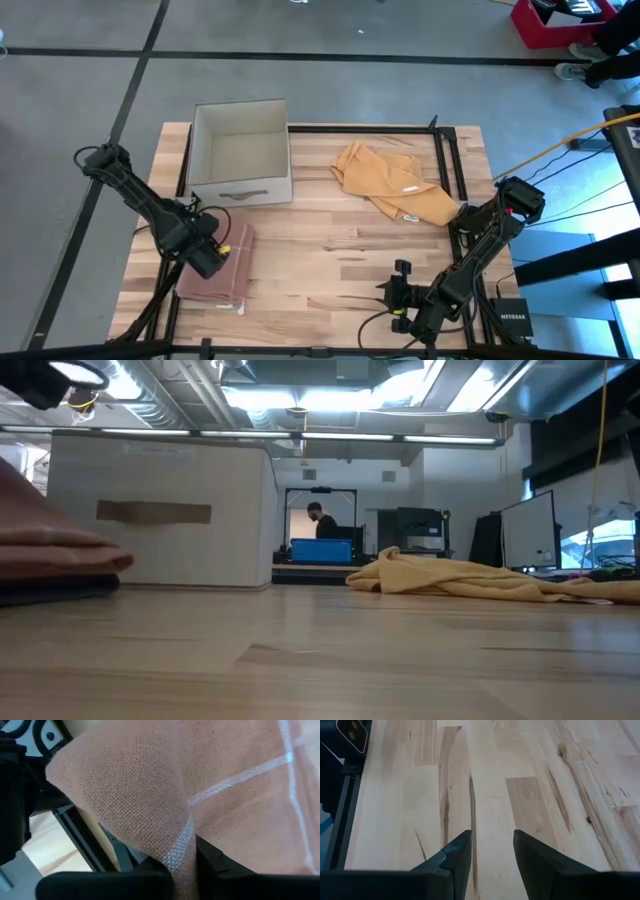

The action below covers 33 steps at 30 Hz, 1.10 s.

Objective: Fold towel
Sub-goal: Stack the light orange towel on the grey towel, then fold the yellow towel

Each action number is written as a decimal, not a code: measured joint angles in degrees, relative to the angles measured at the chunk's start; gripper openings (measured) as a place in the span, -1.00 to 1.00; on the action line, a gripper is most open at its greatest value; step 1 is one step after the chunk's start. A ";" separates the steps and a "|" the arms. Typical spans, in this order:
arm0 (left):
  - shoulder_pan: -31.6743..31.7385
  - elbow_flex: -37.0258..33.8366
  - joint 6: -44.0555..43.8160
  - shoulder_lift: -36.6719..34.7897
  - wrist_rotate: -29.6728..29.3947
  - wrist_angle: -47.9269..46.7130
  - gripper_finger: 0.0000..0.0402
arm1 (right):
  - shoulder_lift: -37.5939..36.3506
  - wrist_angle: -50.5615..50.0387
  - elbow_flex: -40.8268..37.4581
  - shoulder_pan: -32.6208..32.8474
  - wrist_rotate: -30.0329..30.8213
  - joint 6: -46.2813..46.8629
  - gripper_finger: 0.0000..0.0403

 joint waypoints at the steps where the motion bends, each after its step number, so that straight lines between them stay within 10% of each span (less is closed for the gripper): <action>1: 0.00 -0.52 -0.02 0.00 0.00 0.02 -0.84 | 0.00 0.00 0.00 0.00 0.04 -0.02 -0.26; 20: 1.22 -1.65 -1.81 -4.77 10.04 -0.50 -0.15 | 0.00 0.37 0.00 0.00 0.98 -0.39 -0.26; 26: -0.07 -1.39 2.26 -6.25 -18.89 13.85 -0.12 | 0.00 0.64 0.00 0.00 1.22 -1.47 -0.26; 33: 0.28 -10.81 12.06 0.20 -28.47 34.49 -0.12 | 0.00 1.15 0.02 0.00 1.98 -1.64 -0.26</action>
